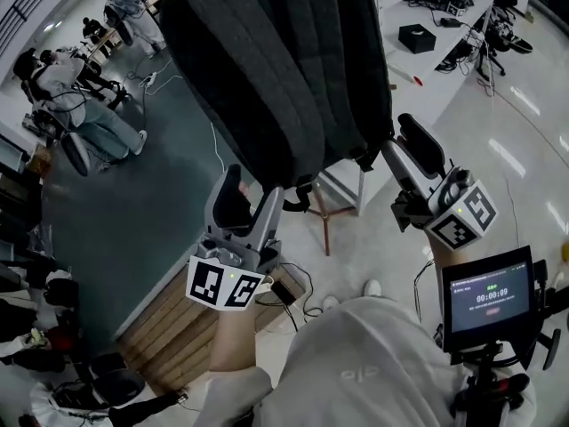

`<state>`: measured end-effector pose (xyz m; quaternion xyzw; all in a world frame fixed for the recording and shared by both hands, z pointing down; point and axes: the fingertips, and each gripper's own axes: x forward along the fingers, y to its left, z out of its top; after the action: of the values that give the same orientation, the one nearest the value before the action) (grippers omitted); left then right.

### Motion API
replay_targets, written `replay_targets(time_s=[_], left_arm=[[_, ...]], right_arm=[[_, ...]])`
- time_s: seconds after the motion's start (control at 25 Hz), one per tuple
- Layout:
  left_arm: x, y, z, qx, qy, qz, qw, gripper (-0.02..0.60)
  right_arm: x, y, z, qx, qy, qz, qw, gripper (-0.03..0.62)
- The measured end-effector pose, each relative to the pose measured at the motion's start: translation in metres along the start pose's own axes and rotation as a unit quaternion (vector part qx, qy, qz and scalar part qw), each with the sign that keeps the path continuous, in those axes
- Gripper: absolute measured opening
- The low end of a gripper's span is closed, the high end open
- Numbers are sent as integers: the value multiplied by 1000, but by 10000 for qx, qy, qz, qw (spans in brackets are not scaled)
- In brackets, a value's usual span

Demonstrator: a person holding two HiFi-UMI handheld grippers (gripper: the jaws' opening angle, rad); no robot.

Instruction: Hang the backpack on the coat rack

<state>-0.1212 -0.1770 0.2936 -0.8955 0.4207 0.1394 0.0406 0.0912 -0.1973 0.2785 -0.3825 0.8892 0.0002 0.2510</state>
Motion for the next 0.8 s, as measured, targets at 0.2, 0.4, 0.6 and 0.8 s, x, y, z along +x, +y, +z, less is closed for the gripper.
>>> replay_targets(time_s=[0.2,0.4,0.6,0.8], left_arm=[[-2,-1,-14,-389,-29,67,9992,280],[-5,-3,-32,-680,80,142,9976,248],[-30,-19,-39,-958,194,132,9951,225],[-18,-38,-50,-905,333,-116,9953,206]], right_arm=[[-11,-6,-22,272,220,-159,9993,233],[-23,-2,-38,292,452,-281,9982,233],[-43,34,-44,-104,660,-294,9973,232],[-47,42,-53,-392,837,-255,9954,227]])
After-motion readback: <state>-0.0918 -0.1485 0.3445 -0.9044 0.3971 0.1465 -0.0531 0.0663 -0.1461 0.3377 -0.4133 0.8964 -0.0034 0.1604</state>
